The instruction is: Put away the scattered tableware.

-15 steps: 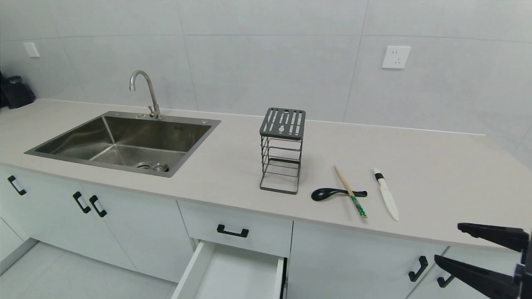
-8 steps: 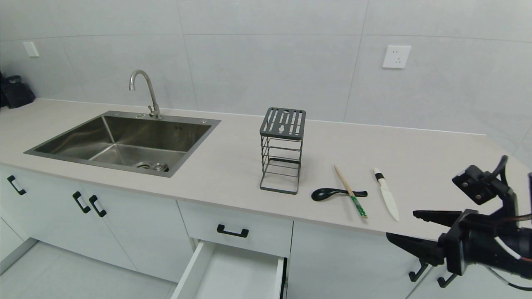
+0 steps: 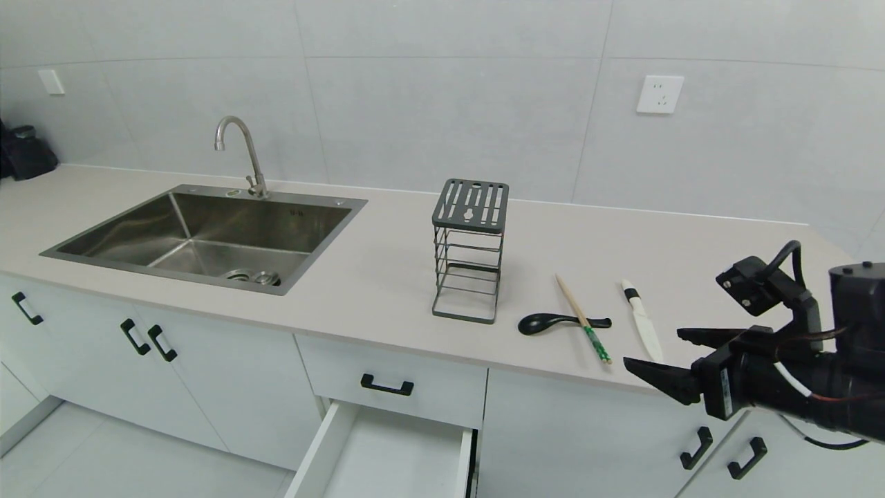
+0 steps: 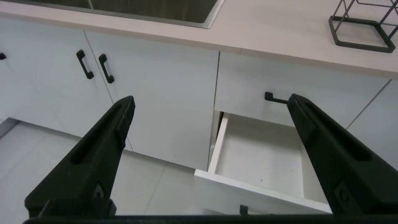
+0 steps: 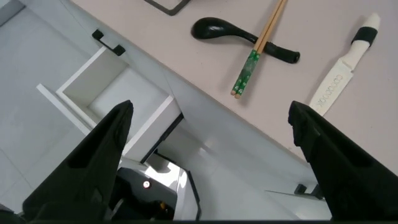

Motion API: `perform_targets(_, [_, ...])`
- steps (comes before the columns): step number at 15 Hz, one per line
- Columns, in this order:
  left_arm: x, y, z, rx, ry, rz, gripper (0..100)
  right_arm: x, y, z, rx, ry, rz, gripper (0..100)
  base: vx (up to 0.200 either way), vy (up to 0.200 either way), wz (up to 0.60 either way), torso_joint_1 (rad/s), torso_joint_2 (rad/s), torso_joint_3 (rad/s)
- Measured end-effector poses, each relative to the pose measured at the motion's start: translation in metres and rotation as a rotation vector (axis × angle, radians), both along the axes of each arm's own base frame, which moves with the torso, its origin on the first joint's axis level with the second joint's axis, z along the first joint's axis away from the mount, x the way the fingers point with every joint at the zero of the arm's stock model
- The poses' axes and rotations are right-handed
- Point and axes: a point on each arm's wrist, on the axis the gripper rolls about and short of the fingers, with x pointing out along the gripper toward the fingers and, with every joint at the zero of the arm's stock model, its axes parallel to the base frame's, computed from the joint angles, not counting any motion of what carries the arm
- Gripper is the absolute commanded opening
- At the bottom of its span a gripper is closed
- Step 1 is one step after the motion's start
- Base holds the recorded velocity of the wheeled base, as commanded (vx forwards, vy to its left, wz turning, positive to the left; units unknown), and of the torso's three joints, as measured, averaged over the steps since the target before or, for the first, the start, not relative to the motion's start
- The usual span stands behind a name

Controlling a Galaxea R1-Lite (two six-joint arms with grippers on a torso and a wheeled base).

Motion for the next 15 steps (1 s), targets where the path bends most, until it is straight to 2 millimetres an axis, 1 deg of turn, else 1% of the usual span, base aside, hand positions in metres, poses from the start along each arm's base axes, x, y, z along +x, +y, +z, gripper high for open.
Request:
perform_targets(5, [0.0,0.0,0.0,0.0,0.0,0.001,100,-0.001,0.007,-0.004,-0.031,0.012,-0.009,100,0.0,0.0,0.0,0.0,0.0,0.0])
perform_targets(9, [0.0,0.0,0.0,0.0,0.0,0.0,100,0.008,0.011,-0.018,-0.049,0.071,-0.009,100,0.0,0.0,0.0,0.0,0.0,0.0])
perform_targets(15, [0.0,0.0,0.0,0.0,0.0,0.0,100,0.045,0.025,-0.035,-0.062,0.136,-0.025,100,0.0,0.0,0.0,0.0,0.0,0.0])
